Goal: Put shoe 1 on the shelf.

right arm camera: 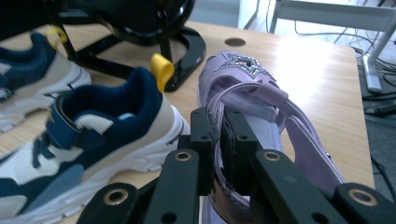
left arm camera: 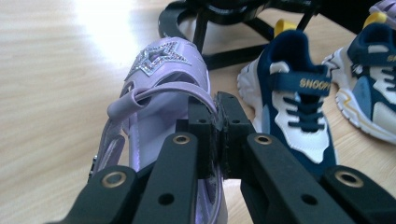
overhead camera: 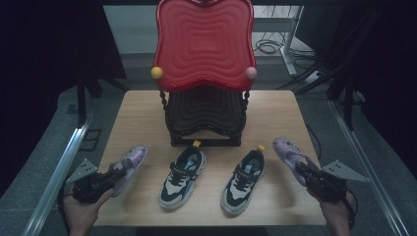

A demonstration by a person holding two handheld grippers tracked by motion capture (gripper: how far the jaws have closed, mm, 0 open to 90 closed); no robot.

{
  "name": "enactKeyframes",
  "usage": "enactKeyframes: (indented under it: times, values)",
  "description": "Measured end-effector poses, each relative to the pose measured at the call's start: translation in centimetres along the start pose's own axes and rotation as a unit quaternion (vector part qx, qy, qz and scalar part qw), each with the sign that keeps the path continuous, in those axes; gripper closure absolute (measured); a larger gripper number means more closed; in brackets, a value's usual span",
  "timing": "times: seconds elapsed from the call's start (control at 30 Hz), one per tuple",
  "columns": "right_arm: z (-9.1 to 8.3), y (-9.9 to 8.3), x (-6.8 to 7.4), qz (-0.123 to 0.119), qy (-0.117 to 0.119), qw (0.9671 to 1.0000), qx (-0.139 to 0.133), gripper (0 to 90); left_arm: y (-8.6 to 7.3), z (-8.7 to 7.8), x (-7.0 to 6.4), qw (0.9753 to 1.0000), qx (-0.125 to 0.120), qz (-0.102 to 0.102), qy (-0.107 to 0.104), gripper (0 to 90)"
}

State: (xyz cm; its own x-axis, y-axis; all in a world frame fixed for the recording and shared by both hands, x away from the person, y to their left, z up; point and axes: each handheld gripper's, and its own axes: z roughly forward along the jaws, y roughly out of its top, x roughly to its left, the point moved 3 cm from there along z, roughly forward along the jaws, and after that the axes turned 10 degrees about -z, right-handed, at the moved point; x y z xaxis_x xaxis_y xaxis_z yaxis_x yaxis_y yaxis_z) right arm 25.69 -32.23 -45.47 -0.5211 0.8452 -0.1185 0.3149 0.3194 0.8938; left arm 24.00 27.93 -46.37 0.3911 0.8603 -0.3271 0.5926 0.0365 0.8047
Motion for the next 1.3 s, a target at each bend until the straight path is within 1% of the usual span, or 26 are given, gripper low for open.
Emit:
enactKeyframes:
  times: [0.23, 0.37, 0.47, 0.53, 0.67, 0.77, 0.83, 1.03, 1.17, 1.3]
  values:
    - [-0.1, 0.9, 0.0, 0.001, -0.001, 0.9999, -0.014, 84.2, 1.8, 0.3, -0.9, 0.9998, -0.008, 0.014, -0.013, 85.8]
    - [-0.1, 1.9, 0.2, -0.004, 0.002, 0.9997, -0.025, 84.3, 3.0, 0.7, -1.4, 0.9995, -0.012, 0.024, -0.019, 85.8]
    - [0.2, 2.8, 0.3, -0.010, 0.006, 0.9994, -0.034, 84.3, 3.9, 1.1, -2.0, 0.9990, -0.012, 0.032, -0.027, 85.8]
    - [0.5, 3.3, 0.5, -0.010, 0.012, 0.9991, -0.040, 84.4, 4.5, 1.3, -2.3, 0.9988, -0.011, 0.039, -0.028, 85.8]
    - [1.1, 4.4, 1.1, -0.020, 0.023, 0.9982, -0.052, 84.4, 5.4, 1.8, -3.1, 0.9983, -0.010, 0.048, -0.032, 85.8]
    - [1.4, 5.1, 1.3, -0.023, 0.031, 0.9975, -0.060, 84.4, 5.8, 2.1, -3.4, 0.9979, -0.010, 0.052, -0.036, 85.8]
    - [1.6, 5.3, 1.3, -0.024, 0.033, 0.9972, -0.062, 84.4, 6.0, 2.3, -3.6, 0.9979, -0.011, 0.051, -0.038, 85.8]
    - [2.3, 6.0, 1.8, -0.027, 0.044, 0.9965, -0.065, 84.4, 6.7, 2.7, -3.9, 0.9975, -0.011, 0.057, -0.042, 85.8]
    - [2.8, 6.5, 2.2, -0.027, 0.048, 0.9962, -0.067, 84.4, 7.1, 2.9, -4.1, 0.9972, -0.014, 0.057, -0.046, 85.8]
    - [3.4, 6.9, 2.7, -0.032, 0.057, 0.9958, -0.065, 84.4, 7.4, 3.2, -4.4, 0.9969, -0.016, 0.060, -0.049, 85.8]
